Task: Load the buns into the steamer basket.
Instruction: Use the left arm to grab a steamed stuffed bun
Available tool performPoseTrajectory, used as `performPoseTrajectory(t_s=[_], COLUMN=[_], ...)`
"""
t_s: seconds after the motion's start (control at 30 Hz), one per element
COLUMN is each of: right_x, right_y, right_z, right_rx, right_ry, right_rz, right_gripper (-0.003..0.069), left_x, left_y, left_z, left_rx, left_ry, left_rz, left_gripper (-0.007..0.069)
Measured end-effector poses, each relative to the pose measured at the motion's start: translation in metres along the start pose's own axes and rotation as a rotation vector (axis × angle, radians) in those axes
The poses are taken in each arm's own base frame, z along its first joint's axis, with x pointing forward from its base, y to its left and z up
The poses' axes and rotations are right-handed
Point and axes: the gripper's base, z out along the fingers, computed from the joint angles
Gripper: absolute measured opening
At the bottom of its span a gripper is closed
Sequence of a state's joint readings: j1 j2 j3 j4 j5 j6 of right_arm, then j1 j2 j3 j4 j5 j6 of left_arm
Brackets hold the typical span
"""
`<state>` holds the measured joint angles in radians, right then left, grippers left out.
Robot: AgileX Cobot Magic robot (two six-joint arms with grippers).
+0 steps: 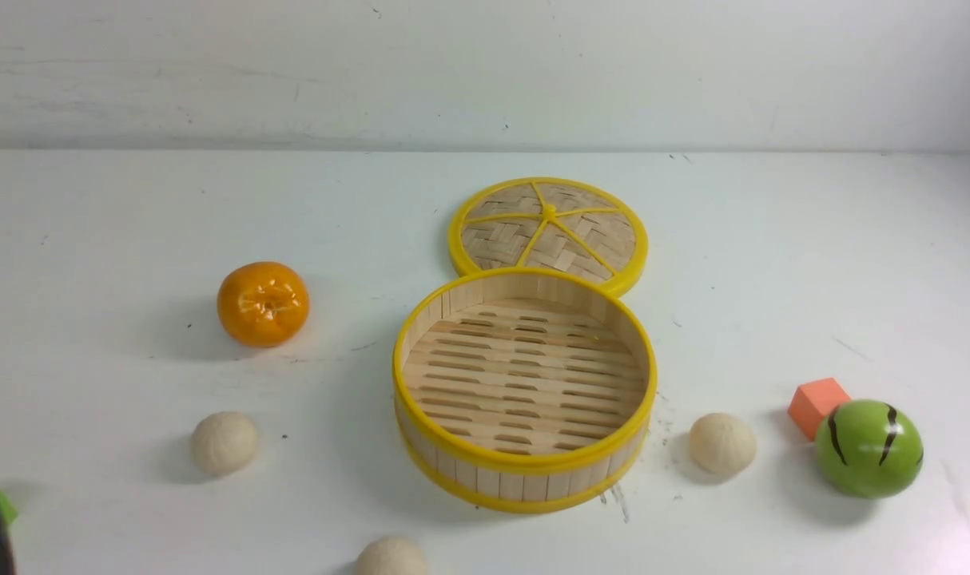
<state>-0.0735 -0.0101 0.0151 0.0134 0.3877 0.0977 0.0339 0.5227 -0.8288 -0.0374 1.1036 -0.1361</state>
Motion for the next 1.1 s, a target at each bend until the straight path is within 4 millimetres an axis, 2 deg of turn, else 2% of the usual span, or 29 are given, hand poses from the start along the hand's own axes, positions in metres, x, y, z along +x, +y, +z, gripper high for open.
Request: performPoseTrajectory(t_s=[0.13, 0.2, 0.23, 0.43, 0.53, 0.6, 0.67, 0.7, 0.83, 0.9, 0.93, 0.97, 1.0, 1.1], right_x=[0.000, 0.000, 0.000, 0.000, 0.000, 0.000, 0.000, 0.000, 0.000, 0.000, 0.000, 0.000, 0.000, 0.000], right_y=[0.000, 0.000, 0.000, 0.000, 0.000, 0.000, 0.000, 0.000, 0.000, 0.000, 0.000, 0.000, 0.000, 0.000], right_z=[0.000, 0.000, 0.000, 0.000, 0.000, 0.000, 0.000, 0.000, 0.000, 0.000, 0.000, 0.000, 0.000, 0.000], right_rx=[0.000, 0.000, 0.000, 0.000, 0.000, 0.000, 0.000, 0.000, 0.000, 0.000, 0.000, 0.000, 0.000, 0.000], right_ry=[0.000, 0.000, 0.000, 0.000, 0.000, 0.000, 0.000, 0.000, 0.000, 0.000, 0.000, 0.000, 0.000, 0.000], right_rz=[0.000, 0.000, 0.000, 0.000, 0.000, 0.000, 0.000, 0.000, 0.000, 0.000, 0.000, 0.000, 0.000, 0.000], right_gripper=[0.0237, 0.0237, 0.0238, 0.0239, 0.0239, 0.0239, 0.0239, 0.0239, 0.0239, 0.0239, 0.0239, 0.0239, 0.0239, 0.0239], left_x=[-0.033, -0.041, -0.051, -0.080, -0.092, -0.095, -0.096, -0.095, -0.083, -0.081, -0.075, -0.074, -0.068, -0.060], left_y=[-0.002, -0.007, -0.017, -0.054, -0.071, -0.079, -0.082, -0.085, -0.090, -0.089, -0.087, -0.086, -0.082, -0.078], left_z=[0.015, 0.022, 0.035, 0.091, 0.122, 0.143, 0.154, 0.170, 0.224, 0.234, 0.254, 0.256, 0.273, 0.294], left_rx=[-0.067, -0.049, -0.023, 0.033, 0.047, 0.043, 0.039, 0.031, -0.025, -0.040, -0.069, -0.072, -0.094, -0.113], left_ry=[0.103, 0.136, 0.186, 0.280, 0.311, 0.351, 0.369, 0.401, 0.486, 0.499, 0.525, 0.528, 0.554, 0.590], left_rz=[0.121, 0.155, 0.201, 0.298, 0.313, 0.312, 0.312, 0.311, 0.277, 0.260, 0.232, 0.228, 0.212, 0.199], left_gripper=[-0.0014, -0.0014, -0.0014, -0.0005, 0.0065, 0.0147, 0.0196, 0.0269, 0.0471, 0.0497, 0.0539, 0.0542, 0.0561, 0.0566])
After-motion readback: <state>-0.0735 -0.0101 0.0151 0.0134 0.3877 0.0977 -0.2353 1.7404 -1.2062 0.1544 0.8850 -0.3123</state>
